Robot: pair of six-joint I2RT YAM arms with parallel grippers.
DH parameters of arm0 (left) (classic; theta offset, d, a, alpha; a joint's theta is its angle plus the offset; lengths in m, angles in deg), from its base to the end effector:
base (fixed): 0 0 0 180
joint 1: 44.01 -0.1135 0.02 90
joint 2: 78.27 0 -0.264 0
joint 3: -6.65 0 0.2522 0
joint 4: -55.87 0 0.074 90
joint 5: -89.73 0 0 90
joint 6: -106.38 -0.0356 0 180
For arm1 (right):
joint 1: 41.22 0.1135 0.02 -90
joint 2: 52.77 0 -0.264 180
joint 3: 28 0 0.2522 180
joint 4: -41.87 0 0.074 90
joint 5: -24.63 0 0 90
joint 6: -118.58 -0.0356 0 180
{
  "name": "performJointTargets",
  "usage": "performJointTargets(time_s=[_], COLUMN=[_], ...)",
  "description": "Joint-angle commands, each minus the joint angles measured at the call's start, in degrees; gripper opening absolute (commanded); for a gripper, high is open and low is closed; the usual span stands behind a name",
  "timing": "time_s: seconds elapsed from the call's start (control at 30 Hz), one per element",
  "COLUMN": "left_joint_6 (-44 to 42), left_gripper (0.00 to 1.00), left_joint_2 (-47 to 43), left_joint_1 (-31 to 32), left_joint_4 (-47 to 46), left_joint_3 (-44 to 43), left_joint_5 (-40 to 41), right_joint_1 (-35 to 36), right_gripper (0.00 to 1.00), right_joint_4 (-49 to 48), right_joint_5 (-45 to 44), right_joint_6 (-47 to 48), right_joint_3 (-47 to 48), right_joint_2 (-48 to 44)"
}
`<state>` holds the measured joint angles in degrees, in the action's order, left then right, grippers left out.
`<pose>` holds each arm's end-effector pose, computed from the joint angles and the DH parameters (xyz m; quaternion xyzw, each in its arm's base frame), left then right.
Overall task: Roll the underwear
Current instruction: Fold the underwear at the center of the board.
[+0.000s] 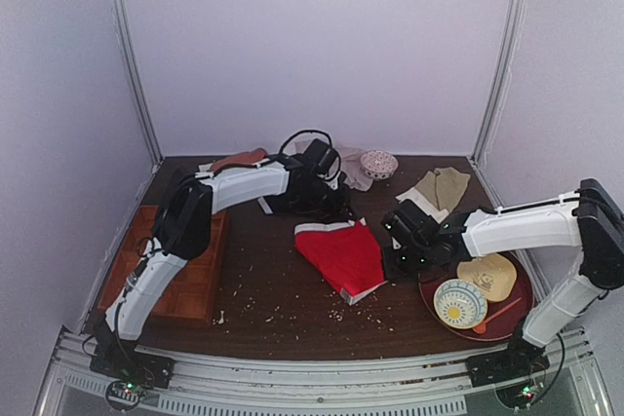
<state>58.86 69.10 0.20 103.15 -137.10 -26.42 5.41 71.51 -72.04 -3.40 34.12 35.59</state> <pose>0.3911 -0.4023 0.1577 0.0896 0.9167 -0.3788 0.0907 0.2090 0.2152 0.1754 -0.1048 0.9488 0.1425 0.2619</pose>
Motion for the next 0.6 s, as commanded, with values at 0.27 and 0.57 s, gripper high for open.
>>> performJointTargets(time_s=[0.27,0.57], left_joint_6=[1.8,2.9], left_gripper=[0.05,0.06], left_joint_2=[2.0,3.1], left_joint_1=[-0.9,-0.9], left_joint_4=[-6.9,-9.6], left_joint_3=[-1.6,-1.4], left_joint_5=[-0.8,-1.4], right_joint_1=[-0.6,-1.1], right_gripper=[0.00,0.00], right_joint_4=[3.9,4.8], right_joint_5=[-3.3,-4.5], right_joint_6=[-1.5,-2.0], right_joint_3=[-1.7,-2.3], right_joint_2=[-2.7,-2.8])
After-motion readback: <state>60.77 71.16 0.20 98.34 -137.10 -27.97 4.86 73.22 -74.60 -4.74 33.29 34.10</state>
